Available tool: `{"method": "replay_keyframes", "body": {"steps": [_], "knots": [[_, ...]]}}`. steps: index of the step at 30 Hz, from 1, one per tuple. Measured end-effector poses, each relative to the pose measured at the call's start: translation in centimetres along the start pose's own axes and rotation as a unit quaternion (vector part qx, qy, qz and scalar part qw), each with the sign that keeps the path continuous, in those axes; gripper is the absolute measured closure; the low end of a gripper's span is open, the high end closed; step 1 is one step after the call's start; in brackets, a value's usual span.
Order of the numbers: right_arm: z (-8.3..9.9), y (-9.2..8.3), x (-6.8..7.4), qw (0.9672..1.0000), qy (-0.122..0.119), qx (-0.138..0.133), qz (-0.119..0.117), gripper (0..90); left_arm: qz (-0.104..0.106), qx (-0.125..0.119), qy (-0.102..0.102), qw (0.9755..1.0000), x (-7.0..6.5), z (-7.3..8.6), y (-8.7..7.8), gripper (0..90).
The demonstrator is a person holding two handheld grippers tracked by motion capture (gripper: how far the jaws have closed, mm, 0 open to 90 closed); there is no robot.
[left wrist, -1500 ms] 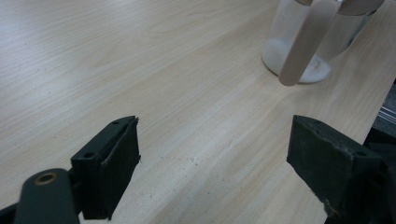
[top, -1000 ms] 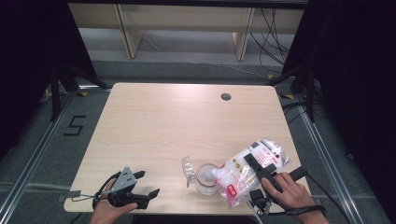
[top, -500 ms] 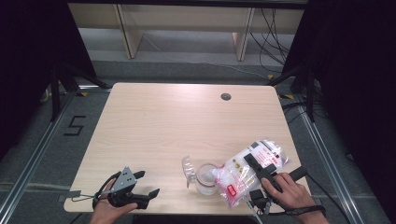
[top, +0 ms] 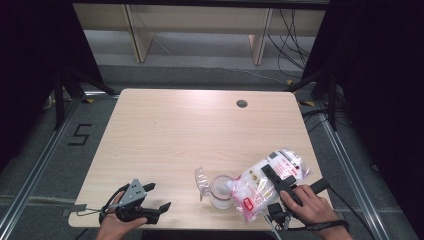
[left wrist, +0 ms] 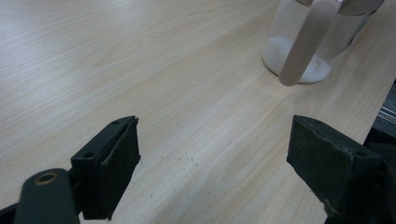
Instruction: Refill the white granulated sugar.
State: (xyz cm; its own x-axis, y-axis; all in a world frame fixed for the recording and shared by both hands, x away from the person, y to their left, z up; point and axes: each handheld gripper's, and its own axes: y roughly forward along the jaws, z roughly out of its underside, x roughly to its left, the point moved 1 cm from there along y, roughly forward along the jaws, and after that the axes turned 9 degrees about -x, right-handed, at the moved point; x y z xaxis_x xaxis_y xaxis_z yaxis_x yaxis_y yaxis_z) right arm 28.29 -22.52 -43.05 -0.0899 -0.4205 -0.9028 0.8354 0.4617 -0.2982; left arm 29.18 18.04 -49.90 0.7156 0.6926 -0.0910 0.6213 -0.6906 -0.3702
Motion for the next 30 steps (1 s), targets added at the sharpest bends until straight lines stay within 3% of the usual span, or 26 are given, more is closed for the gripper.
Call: {"method": "replay_keyframes", "body": {"steps": [30], "knots": [[-0.02,-0.31,-0.28,0.9999,-0.006,0.009,-0.001,56.2,0.0,0.004,0.003,1.0,0.0,-0.02,-0.02,16.4]]}}
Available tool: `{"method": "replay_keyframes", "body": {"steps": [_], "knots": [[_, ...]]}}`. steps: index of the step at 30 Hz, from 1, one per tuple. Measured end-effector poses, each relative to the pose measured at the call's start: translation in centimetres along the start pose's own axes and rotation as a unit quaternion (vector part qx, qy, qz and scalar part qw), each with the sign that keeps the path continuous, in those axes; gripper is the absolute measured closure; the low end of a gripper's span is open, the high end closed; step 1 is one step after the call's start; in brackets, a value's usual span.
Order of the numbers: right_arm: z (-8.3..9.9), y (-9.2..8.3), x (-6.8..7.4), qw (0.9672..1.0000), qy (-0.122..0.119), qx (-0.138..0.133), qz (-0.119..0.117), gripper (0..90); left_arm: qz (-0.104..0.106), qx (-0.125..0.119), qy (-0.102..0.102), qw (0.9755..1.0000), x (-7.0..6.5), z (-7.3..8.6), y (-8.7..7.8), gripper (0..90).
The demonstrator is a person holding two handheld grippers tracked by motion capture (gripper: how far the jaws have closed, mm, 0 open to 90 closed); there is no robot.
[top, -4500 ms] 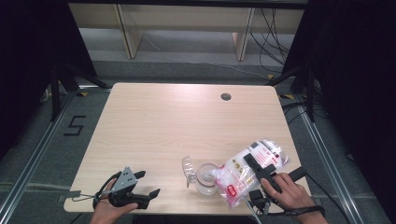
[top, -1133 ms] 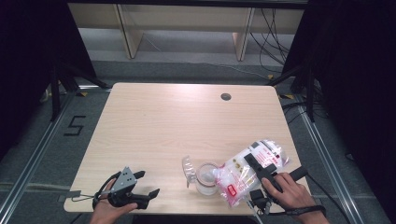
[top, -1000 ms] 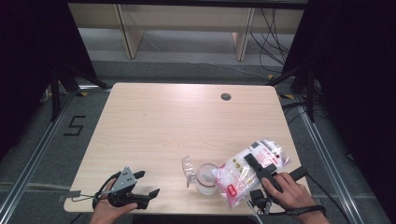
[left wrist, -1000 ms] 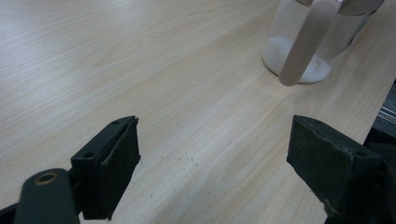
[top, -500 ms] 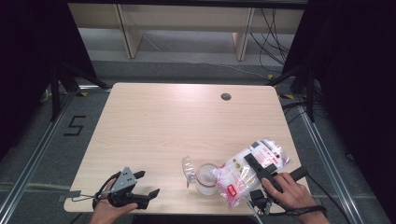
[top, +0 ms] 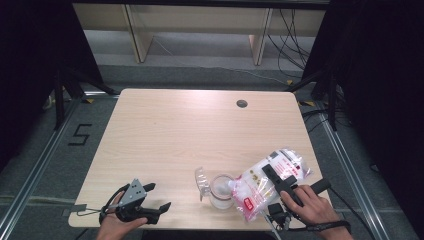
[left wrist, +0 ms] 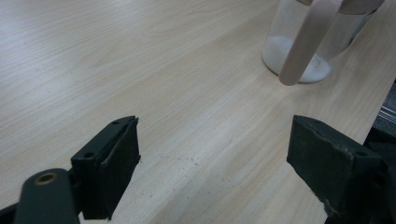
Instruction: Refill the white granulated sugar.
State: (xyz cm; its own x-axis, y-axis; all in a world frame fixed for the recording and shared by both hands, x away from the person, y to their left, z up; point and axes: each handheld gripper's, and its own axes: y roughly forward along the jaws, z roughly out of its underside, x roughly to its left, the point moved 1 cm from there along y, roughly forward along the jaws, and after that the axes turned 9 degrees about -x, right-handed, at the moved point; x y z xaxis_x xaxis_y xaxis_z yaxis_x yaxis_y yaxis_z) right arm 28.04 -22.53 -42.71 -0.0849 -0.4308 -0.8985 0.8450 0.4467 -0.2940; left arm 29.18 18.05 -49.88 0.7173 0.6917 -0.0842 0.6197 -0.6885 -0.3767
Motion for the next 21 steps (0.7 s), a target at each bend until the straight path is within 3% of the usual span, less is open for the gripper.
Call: {"method": "replay_keyframes", "body": {"steps": [5,13,14,15,21], "knots": [[-0.03,-0.19,-0.01,1.0,0.007,0.005,0.004,56.3,0.001,-0.002,-0.001,1.0,-0.04,0.02,0.07,16.4],[-0.1,-0.2,-0.09,1.0,0.002,0.007,-0.003,56.4,0.0,0.0,0.0,1.0,-0.05,0.02,0.02,16.4],[-0.1,-0.11,-0.25,1.0,-0.007,0.001,-0.002,56.4,0.001,-0.002,-0.001,1.0,-0.04,0.02,0.05,16.4],[-0.09,-0.22,-0.07,1.0,0.004,0.007,-0.002,56.4,0.001,-0.003,-0.001,1.0,-0.05,0.02,0.05,16.4],[-0.01,-0.21,-0.05,1.0,0.004,0.006,-0.001,56.4,-0.001,-0.008,-0.004,1.0,-0.09,0.03,0.11,16.4]]}}
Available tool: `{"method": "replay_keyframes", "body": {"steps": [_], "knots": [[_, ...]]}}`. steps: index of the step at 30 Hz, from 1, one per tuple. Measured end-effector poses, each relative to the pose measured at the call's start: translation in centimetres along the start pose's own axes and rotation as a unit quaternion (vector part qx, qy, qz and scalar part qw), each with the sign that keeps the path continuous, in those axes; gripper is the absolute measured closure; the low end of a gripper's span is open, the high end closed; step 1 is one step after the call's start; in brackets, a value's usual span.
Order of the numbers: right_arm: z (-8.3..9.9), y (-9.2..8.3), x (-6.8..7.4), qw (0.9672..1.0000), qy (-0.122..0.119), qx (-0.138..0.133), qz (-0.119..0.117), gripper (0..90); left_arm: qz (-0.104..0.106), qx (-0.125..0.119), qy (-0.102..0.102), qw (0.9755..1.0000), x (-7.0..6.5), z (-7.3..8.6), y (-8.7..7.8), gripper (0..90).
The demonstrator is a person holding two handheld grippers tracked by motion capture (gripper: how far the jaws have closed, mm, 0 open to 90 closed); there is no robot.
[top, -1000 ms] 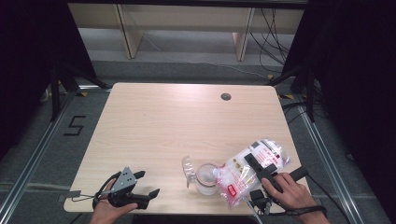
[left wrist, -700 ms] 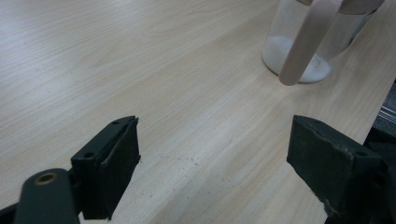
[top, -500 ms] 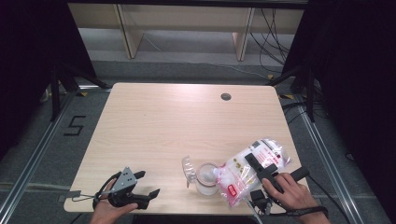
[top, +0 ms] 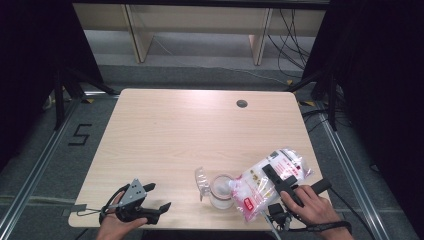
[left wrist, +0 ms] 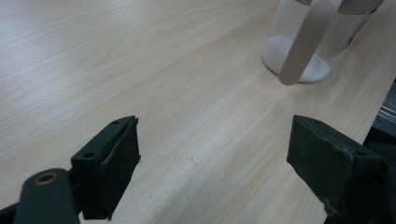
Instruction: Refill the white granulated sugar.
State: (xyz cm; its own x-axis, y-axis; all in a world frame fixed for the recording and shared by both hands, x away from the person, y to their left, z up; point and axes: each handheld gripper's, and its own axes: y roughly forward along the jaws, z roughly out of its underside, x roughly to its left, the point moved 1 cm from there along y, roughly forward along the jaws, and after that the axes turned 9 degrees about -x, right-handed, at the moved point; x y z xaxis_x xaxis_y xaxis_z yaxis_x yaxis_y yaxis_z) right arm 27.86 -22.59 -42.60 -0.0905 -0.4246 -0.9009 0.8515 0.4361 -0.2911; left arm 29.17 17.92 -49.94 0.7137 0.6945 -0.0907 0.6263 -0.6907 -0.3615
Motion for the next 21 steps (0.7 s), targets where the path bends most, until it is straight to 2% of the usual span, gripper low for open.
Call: {"method": "replay_keyframes", "body": {"steps": [1,2,3,5,6,7,10,12,13,14,17,18,19,21], "knots": [[0.0,0.0,0.04,1.0,-0.001,0.002,-0.001,56.5,-0.001,0.002,0.003,1.0,0.05,0.0,-0.02,16.4],[-0.01,-0.01,0.04,1.0,-0.002,0.003,-0.001,56.4,-0.003,0.013,0.015,0.9998,0.2,-0.03,-0.13,16.4],[-0.01,-0.02,0.04,1.0,-0.003,0.003,-0.004,56.5,0.001,0.007,0.003,1.0,0.05,-0.03,-0.08,16.4],[-0.07,0.0,0.06,1.0,-0.006,0.004,-0.003,56.5,0.0,0.002,0.002,1.0,0.04,-0.01,-0.03,16.4],[-0.1,0.11,-0.1,0.9999,-0.016,-0.002,-0.004,56.5,-0.004,0.016,0.014,0.9998,0.18,-0.07,-0.21,16.4],[-0.15,0.15,-0.12,0.9998,-0.016,-0.005,-0.008,56.5,-0.004,0.017,0.016,0.9997,0.18,-0.07,-0.21,16.4],[-0.19,0.13,0.08,1.0,-0.007,-0.001,-0.005,56.5,-0.006,0.011,0.012,0.9999,0.17,-0.01,-0.08,16.4],[-0.2,0.12,0.07,1.0,-0.007,-0.001,-0.005,56.6,-0.003,0.016,0.013,0.9998,0.16,-0.08,-0.22,16.4],[-0.18,0.04,0.0,0.9999,-0.008,0.001,-0.008,56.6,0.001,0.005,0.001,1.0,-0.03,-0.06,-0.1,16.4],[-0.17,0.12,-0.15,0.9998,-0.016,-0.006,-0.008,56.6,-0.002,0.017,0.015,0.9997,0.19,-0.08,-0.22,16.4],[-0.15,0.13,-0.2,0.9998,-0.016,-0.006,-0.007,56.6,-0.004,0.017,0.015,0.9997,0.16,-0.07,-0.21,16.4],[-0.15,0.12,-0.19,0.9998,-0.017,-0.006,-0.008,56.6,0.001,0.007,0.001,1.0,-0.05,-0.05,-0.12,16.4],[-0.13,0.12,-0.18,0.9998,-0.017,-0.007,-0.009,56.6,-0.003,0.016,0.014,0.9998,0.14,-0.07,-0.19,16.4],[-0.12,0.17,-0.12,0.9998,-0.015,-0.006,-0.005,56.7,-0.001,0.004,0.001,1.0,-0.03,-0.04,-0.07,16.4]]}}
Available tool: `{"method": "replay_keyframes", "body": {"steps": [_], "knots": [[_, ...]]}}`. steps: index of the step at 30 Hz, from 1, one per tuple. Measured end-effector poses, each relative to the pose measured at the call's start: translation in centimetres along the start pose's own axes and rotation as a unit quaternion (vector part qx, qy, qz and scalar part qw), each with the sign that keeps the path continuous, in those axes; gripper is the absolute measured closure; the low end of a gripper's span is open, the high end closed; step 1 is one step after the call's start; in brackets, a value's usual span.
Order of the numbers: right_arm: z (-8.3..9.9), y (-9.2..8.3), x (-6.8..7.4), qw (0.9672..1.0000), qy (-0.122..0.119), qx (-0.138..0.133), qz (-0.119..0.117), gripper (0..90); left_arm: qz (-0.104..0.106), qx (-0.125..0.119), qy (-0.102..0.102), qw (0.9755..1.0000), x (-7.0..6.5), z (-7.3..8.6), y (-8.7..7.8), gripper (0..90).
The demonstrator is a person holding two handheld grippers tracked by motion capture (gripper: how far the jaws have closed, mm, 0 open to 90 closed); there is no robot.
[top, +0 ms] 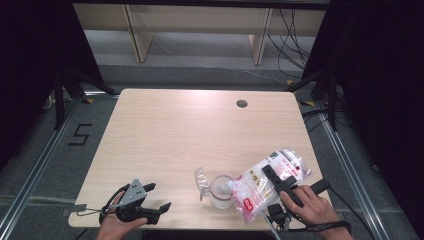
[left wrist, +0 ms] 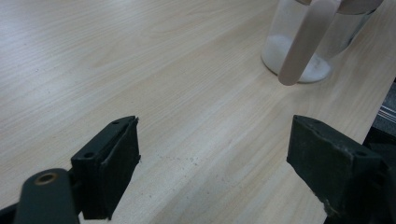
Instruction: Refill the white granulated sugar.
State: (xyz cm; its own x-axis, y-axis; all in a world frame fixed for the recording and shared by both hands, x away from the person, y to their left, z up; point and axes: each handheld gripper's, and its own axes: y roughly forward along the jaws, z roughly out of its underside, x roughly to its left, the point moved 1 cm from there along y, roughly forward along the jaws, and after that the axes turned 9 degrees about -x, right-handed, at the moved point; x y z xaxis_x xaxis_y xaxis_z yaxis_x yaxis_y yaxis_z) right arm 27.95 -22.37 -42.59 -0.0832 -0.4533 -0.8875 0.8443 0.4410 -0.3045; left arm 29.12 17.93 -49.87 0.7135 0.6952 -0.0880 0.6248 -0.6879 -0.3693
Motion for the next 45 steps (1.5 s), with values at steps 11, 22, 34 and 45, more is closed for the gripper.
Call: {"method": "replay_keyframes", "body": {"steps": [11,22,34,45], "knots": [[-0.01,-0.02,0.01,1.0,-0.002,0.001,-0.002,56.8,0.002,0.002,-0.001,1.0,-0.04,0.03,0.0,16.4],[0.06,0.02,0.05,1.0,-0.001,-0.001,-0.004,57.3,0.002,0.004,0.003,1.0,0.0,0.01,-0.02,16.4],[0.09,0.06,0.2,1.0,0.007,-0.005,-0.005,58.2,0.006,0.001,0.011,0.9999,0.1,-0.02,0.03,16.4],[0.04,0.18,0.28,0.9999,0.006,-0.009,-0.007,58.7,0.003,0.003,0.0,1.0,0.02,0.04,0.04,16.4]]}}
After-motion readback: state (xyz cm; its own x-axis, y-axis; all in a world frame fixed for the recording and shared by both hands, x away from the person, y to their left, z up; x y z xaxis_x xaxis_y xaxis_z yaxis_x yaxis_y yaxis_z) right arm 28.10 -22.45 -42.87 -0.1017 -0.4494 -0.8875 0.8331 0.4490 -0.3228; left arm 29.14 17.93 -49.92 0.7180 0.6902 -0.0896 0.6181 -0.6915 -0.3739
